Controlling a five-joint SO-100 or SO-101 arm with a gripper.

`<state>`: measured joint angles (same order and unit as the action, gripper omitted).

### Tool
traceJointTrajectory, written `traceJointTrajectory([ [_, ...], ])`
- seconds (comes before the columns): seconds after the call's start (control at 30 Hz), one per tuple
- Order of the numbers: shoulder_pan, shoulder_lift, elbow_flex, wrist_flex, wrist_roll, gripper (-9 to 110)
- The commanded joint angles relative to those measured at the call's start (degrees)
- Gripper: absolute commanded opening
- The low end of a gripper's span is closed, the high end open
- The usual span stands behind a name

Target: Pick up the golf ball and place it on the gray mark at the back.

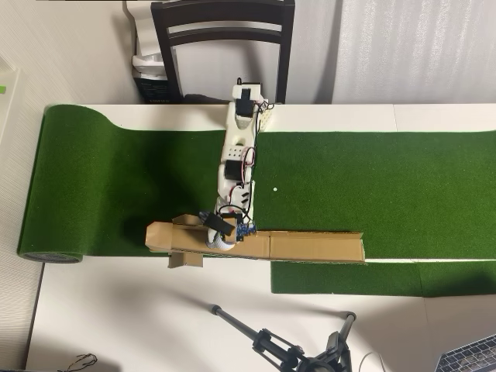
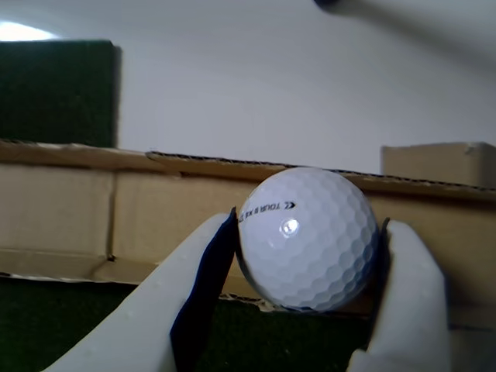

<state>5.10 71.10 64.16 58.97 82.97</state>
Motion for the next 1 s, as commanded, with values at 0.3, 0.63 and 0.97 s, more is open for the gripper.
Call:
traceJointTrajectory([
  [0.3, 0.53, 0.62, -6.15, -1.41, -2.64, 24],
  [0.63, 0.62, 0.26, -6.15, -1.41, -2.64, 25],
  [0.97, 1.85, 0.18, -5.54, -1.41, -5.27, 25],
])
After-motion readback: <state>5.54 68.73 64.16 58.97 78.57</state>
